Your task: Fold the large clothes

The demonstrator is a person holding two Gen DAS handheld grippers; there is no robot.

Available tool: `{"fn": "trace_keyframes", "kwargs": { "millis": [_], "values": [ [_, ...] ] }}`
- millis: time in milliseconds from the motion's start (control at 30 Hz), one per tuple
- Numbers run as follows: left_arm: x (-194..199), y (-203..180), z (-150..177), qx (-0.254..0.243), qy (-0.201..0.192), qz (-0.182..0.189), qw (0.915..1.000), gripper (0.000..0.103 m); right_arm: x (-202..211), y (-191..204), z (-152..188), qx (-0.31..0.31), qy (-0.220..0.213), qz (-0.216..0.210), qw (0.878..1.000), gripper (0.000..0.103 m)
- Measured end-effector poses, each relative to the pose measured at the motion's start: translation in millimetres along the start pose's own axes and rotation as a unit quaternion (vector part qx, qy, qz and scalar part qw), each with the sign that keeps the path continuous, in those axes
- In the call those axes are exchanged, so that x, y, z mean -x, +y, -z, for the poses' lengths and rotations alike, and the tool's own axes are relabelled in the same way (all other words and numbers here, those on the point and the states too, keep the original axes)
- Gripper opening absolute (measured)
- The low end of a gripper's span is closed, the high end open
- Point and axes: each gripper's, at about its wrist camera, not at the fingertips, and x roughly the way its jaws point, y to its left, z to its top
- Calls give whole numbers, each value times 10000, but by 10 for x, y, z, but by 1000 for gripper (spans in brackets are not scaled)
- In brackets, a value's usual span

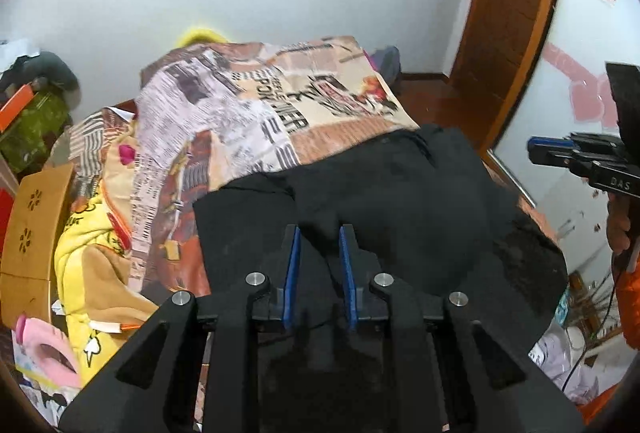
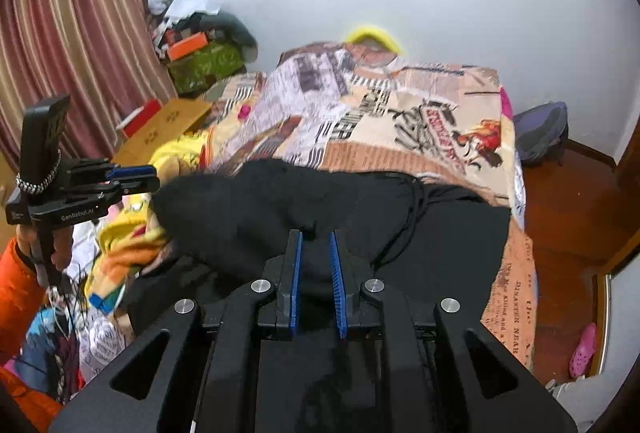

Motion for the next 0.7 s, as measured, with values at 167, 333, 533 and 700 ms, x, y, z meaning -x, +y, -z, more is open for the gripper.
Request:
{"fn": "trace_keyframes", "kwargs": {
  "millis": [167, 333, 533, 700],
  "values": [
    [-160, 54, -75, 330, -41, 292, 9990, 19, -145, 10, -47, -279, -36, 228, 9993, 43],
    [-497, -189, 38, 266, 252, 427, 9984, 19, -496, 148, 71, -192, 397, 158, 9989, 45],
    [-960, -346, 337, 274, 775, 433, 9957, 19, -926, 225, 427, 113, 1106, 313, 9933, 45],
    [-1210, -365, 626, 232, 1074, 234, 9937, 20, -971, 189, 660, 238, 1107, 430, 9926, 46]
  ]
}}
